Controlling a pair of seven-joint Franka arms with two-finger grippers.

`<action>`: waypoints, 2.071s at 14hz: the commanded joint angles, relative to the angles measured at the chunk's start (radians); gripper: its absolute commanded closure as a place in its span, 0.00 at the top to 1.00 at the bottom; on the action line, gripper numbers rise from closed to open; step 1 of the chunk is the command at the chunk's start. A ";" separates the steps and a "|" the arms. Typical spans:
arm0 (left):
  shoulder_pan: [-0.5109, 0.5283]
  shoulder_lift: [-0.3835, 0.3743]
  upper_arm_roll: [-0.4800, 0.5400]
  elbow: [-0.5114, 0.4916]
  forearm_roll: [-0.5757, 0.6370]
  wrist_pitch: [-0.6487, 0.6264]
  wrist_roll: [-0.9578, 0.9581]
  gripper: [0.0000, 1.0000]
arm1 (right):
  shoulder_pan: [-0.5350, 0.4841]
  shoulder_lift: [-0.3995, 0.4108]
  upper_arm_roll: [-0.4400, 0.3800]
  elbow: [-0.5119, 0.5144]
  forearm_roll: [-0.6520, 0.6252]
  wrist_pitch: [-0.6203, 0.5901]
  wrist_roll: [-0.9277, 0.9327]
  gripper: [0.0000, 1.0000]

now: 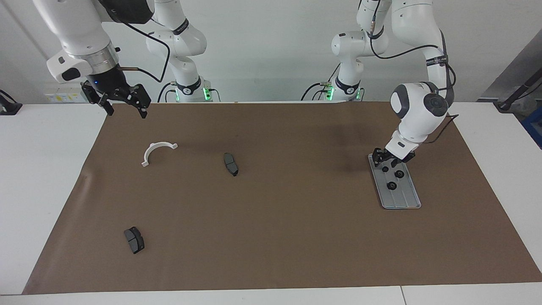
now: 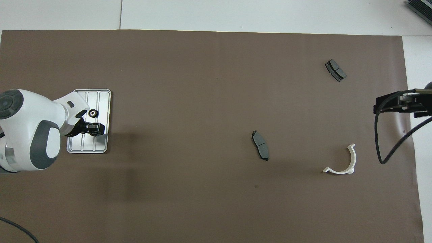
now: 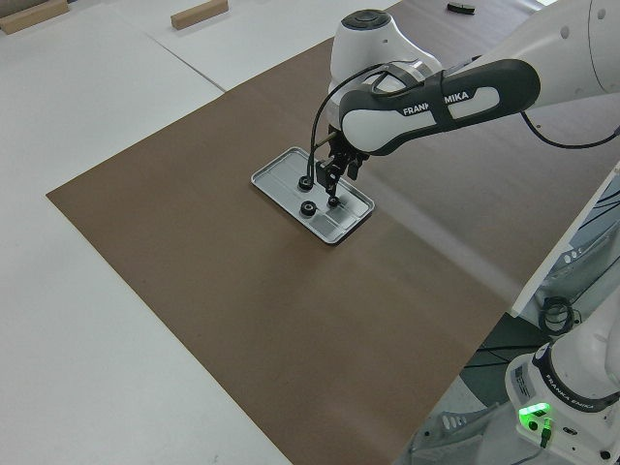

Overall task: Place bearing gear from tray to pile
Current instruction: 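Reach the left gripper into the silver tray and grasp a black bearing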

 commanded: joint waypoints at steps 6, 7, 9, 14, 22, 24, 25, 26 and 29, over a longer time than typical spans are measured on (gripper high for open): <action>0.020 0.039 0.008 -0.018 -0.014 0.053 0.001 0.59 | -0.013 -0.025 0.009 -0.032 -0.007 0.020 0.001 1.00; 0.022 0.042 0.008 -0.018 -0.014 0.051 0.003 0.59 | -0.013 -0.025 0.009 -0.032 -0.005 0.020 0.001 1.00; 0.048 0.044 0.008 -0.018 -0.014 0.044 0.004 0.59 | -0.013 -0.025 0.009 -0.032 -0.007 0.021 0.001 1.00; 0.048 0.044 0.006 -0.030 -0.015 0.048 0.004 0.57 | -0.013 -0.025 0.009 -0.032 -0.005 0.020 0.001 1.00; 0.034 0.045 0.006 -0.058 -0.041 0.088 -0.003 0.51 | -0.013 -0.025 0.009 -0.032 -0.004 0.020 0.000 1.00; 0.036 0.044 0.006 -0.060 -0.041 0.087 -0.003 0.48 | -0.013 -0.025 0.009 -0.032 -0.004 0.020 0.000 1.00; 0.034 0.044 0.006 -0.060 -0.041 0.087 -0.005 0.46 | -0.013 -0.025 0.009 -0.032 -0.004 0.020 0.000 1.00; 0.034 0.044 0.006 -0.060 -0.041 0.084 -0.003 0.44 | -0.013 -0.025 0.009 -0.032 -0.004 0.020 0.001 1.00; 0.034 0.045 0.006 -0.060 -0.041 0.084 -0.005 0.37 | -0.013 -0.025 0.009 -0.032 -0.004 0.021 0.000 1.00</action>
